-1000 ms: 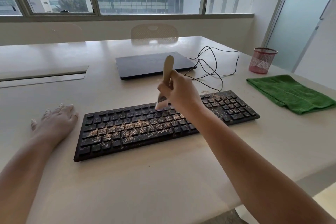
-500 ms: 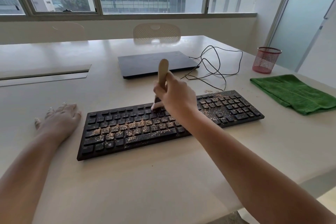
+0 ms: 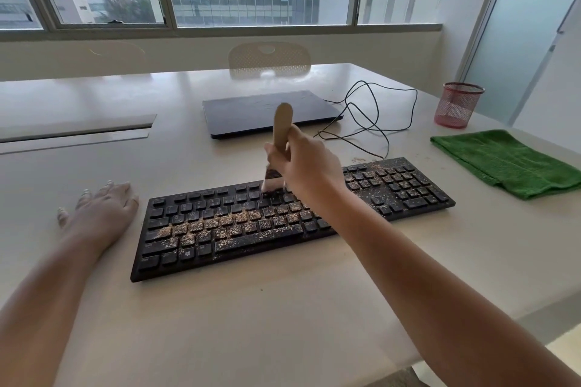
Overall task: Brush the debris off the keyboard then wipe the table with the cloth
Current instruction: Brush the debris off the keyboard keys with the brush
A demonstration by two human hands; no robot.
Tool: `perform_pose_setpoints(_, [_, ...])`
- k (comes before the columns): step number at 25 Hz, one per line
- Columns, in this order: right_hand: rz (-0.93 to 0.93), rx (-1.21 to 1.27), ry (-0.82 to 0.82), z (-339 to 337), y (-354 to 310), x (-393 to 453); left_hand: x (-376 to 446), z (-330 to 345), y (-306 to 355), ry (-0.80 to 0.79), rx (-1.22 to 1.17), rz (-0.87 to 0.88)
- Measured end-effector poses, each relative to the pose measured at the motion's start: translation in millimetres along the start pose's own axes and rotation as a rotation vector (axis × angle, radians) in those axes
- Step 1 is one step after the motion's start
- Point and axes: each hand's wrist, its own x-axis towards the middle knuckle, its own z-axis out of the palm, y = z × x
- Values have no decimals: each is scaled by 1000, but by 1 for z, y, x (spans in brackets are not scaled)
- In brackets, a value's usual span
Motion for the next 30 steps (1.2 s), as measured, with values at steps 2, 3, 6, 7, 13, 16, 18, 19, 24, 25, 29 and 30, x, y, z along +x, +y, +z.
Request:
perform_pose_setpoints(2, [-41, 205, -77, 3, -7, -3, -1, -1, 0, -3, 3, 1])
perform_pose_setpoints(3, [-58, 279, -141, 7, -12, -5, -2, -1, 0, -7, 1, -2])
perform_pose_setpoints(6, [-77, 187, -209, 13, -13, -7, -2, -1, 1, -15, -4, -9])
perform_pose_setpoints(7, [-64, 116, -185, 10, -9, -5, -2, -2, 2, -18, -4, -9])
perform_pose_setpoints(13, [10, -23, -26, -10, 6, 4, -4, -2, 1, -28, -16, -8])
perform_pose_setpoints(16, [-104, 205, -171, 3, -12, -5, -4, -2, 1, -24, -10, -13])
perform_pose_setpoints(18, [-123, 174, -184, 9, -14, -7, -4, -2, 1, -25, -8, -12])
perform_pose_setpoints(19, [-106, 123, -175, 6, -11, -6, -4, -2, 1, -25, -8, -11])
perform_pose_setpoints(24, [108, -138, -6, -23, 13, 7, -4, -2, 1, -24, -8, -10])
perform_pose_setpoints(25, [88, -79, -10, -23, 12, 8, -4, -2, 1, -21, -10, -12])
perform_pose_setpoints(29, [42, 46, -179, -21, 10, 7, -4, -2, 2, -18, -13, -15])
perform_pose_setpoints(30, [89, -22, -176, -28, 15, 8, -4, -2, 2, -20, -16, -15])
